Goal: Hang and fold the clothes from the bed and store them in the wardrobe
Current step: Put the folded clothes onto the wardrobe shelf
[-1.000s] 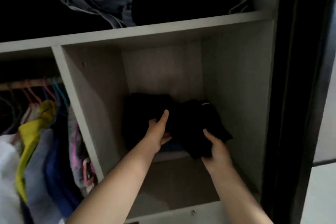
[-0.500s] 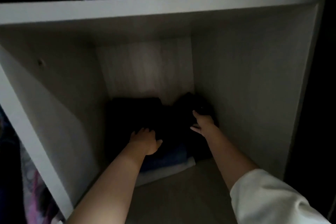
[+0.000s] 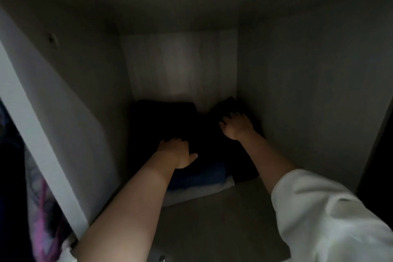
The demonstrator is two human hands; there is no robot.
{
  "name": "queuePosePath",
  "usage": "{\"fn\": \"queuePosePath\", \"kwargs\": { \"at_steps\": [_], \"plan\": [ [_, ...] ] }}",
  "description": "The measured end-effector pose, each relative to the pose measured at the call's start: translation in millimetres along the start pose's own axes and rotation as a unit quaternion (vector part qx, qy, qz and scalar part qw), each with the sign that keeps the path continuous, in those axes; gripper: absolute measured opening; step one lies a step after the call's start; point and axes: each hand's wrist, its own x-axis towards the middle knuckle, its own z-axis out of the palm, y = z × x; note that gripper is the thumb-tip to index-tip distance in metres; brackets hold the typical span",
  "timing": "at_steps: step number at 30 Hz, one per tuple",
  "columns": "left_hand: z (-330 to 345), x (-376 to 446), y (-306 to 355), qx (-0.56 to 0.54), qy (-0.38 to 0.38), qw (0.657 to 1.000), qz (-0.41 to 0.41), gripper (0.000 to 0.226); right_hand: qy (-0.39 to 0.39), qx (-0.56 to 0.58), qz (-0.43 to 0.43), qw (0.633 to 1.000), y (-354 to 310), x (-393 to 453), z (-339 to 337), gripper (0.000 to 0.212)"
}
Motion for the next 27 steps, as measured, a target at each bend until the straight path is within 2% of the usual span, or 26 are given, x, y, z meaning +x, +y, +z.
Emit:
{"fn": "queuePosePath", "kwargs": {
  "at_steps": [1, 4, 10, 16, 23, 27],
  "plan": [
    [-0.1, -0.3, -0.4, 0.001, 0.0, 1.0, 0.002, 0.064, -0.027, 0.024, 0.019, 0.999, 6.1, 0.7, 8.1, 0.051],
    [3.8, 0.4, -2.0, 0.01, 0.007, 1.0, 0.003, 0.064, -0.032, 0.097, 0.036, 0.994, 17.8, -2.8, 25.5, 0.052],
    [11.8, -4.3, 1.3, 0.03, 0.046, 0.998, -0.005, 0.061, -0.029, 0.073, 0.021, 0.997, 17.4, -7.8, 24.8, 0.053],
    [4.1, -25.5, 8.3, 0.02, 0.126, 0.992, 0.004, 0.042, 0.061, 0.042, 0.0, 0.997, 12.8, -45.9, 1.2, 0.049],
    [0.0, -68.9, 38.8, 0.039, 0.176, 0.982, 0.058, 0.03, 0.13, 0.106, -0.018, 0.986, 4.9, -153.9, -29.9, 0.046],
    [17.9, -100.0, 66.1, 0.03, 0.153, 0.981, 0.111, 0.029, 0.129, 0.104, 0.045, 0.985, 15.5, -244.4, -31.2, 0.043]
  ]
}}
